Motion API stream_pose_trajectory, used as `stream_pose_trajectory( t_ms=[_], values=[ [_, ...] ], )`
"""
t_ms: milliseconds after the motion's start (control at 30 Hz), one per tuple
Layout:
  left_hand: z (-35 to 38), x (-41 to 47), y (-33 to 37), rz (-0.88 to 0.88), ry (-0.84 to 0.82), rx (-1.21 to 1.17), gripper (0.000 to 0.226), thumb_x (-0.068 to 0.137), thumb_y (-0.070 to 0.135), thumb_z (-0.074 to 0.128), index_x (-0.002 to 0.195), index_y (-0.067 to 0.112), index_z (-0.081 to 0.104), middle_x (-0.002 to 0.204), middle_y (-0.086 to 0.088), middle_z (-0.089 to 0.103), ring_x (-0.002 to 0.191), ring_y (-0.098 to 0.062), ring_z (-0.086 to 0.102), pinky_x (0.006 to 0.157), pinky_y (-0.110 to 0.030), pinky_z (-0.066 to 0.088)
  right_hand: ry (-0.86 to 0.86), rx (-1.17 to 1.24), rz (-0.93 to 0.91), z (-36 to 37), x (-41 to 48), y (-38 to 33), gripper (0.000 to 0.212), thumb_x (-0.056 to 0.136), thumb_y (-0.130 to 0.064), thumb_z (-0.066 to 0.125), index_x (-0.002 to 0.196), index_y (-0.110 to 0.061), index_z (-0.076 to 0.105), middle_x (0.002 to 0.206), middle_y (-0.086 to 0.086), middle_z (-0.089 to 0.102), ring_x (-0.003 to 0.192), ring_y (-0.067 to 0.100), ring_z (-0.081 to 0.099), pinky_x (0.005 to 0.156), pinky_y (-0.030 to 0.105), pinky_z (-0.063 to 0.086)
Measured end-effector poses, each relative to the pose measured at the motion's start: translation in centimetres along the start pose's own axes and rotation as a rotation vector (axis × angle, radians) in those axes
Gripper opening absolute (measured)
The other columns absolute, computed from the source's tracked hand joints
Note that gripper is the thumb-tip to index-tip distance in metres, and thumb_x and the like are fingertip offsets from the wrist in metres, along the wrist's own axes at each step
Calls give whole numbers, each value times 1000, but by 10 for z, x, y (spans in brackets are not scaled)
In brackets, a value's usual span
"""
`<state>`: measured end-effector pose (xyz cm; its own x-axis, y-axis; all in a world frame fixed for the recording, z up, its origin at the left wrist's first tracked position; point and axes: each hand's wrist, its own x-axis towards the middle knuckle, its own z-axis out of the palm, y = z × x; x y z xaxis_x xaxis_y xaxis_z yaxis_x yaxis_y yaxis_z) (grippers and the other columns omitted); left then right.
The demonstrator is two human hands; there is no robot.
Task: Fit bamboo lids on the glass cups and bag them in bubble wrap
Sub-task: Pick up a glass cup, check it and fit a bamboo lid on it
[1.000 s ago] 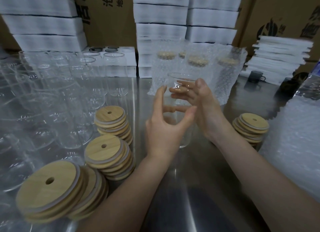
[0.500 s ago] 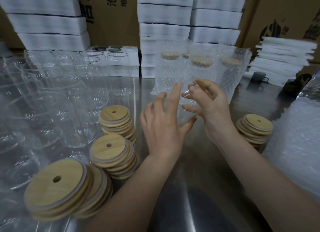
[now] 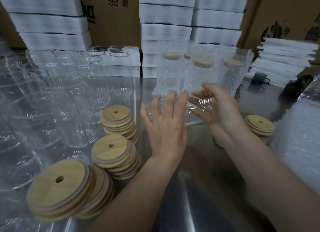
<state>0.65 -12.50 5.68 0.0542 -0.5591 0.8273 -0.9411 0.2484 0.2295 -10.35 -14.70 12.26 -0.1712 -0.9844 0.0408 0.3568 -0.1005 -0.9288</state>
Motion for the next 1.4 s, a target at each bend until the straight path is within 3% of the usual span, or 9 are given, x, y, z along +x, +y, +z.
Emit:
stream_pose_trajectory(
  t_ms=[167, 333, 567, 767, 933, 1067, 1200, 1300, 1400],
  values=[
    [1, 0, -1, -34, 12, -65, 90, 63, 21, 85, 135, 28, 31, 137, -4, 55, 126, -36, 50, 99, -63, 37, -75, 109, 86, -3, 3, -4, 16, 95, -23, 60, 93, -8, 64, 87, 4, 74, 84, 17, 73, 87, 30, 56],
    [-1, 0, -2, -142, 1, -220, 92, 68, 36, 84, 138, 27, 26, 137, -6, 52, 126, -33, 48, 101, -56, 37, -269, 271, 139, -6, 5, -1, 40, 97, -21, 53, 65, -16, 76, 86, 2, 75, 87, 14, 73, 94, 30, 53],
    [-9, 4, 0, -285, 29, -434, 90, 72, 47, 80, 143, 9, 39, 135, -11, 53, 124, -30, 51, 97, -54, 44, -628, 250, 4, -15, 10, 3, 33, 95, -20, 46, 123, -9, 59, 129, 8, 61, 130, 25, 53, 120, 40, 28],
    [-9, 5, 0, -326, 15, -466, 92, 72, 47, 80, 145, 10, 36, 134, -11, 53, 124, -28, 52, 97, -52, 45, -678, 105, -37, -13, 5, 1, 84, 57, -30, 92, 129, -8, 53, 133, 9, 58, 135, 25, 49, 114, 33, 38],
    [-7, 4, -1, -332, -15, -433, 92, 75, 44, 79, 147, 12, 34, 136, -13, 52, 126, -31, 50, 100, -54, 42, -443, -103, -214, -1, -4, 7, 58, 70, -9, 79, 120, -12, 52, 121, 5, 62, 122, 19, 60, 99, 28, 48],
    [-5, 6, -1, -389, -40, -495, 96, 70, 51, 80, 148, 25, 30, 138, -2, 52, 128, -20, 49, 103, -47, 42, -380, -203, -254, 6, -10, 12, 64, 72, -35, 74, 130, -23, 49, 130, -2, 57, 124, 10, 57, 98, 24, 48],
    [-9, 8, -3, -684, -42, -984, 86, 59, 56, 80, 128, 42, 32, 122, 8, 59, 106, -3, 61, 84, -23, 47, -371, -158, -257, 7, -13, 11, 50, 86, -39, 57, 133, -28, 45, 139, 0, 53, 130, 10, 52, 110, 32, 42],
    [-6, 10, -4, -866, -65, -1259, 72, 63, 54, 77, 118, 32, 38, 106, -3, 67, 90, -20, 71, 75, -41, 59, -351, -196, -360, 8, -19, 11, 22, 88, -21, 57, 109, -16, 55, 125, 9, 57, 122, 14, 56, 109, 39, 45],
    [-4, 13, -4, -998, -122, -1484, 55, 79, 56, 69, 115, 22, 44, 106, -12, 69, 79, -28, 73, 70, -49, 59, -444, -380, -451, 1, -27, 14, 14, 84, -15, 55, 96, -17, 62, 128, 5, 59, 120, -1, 56, 99, 21, 46]
  ],
)
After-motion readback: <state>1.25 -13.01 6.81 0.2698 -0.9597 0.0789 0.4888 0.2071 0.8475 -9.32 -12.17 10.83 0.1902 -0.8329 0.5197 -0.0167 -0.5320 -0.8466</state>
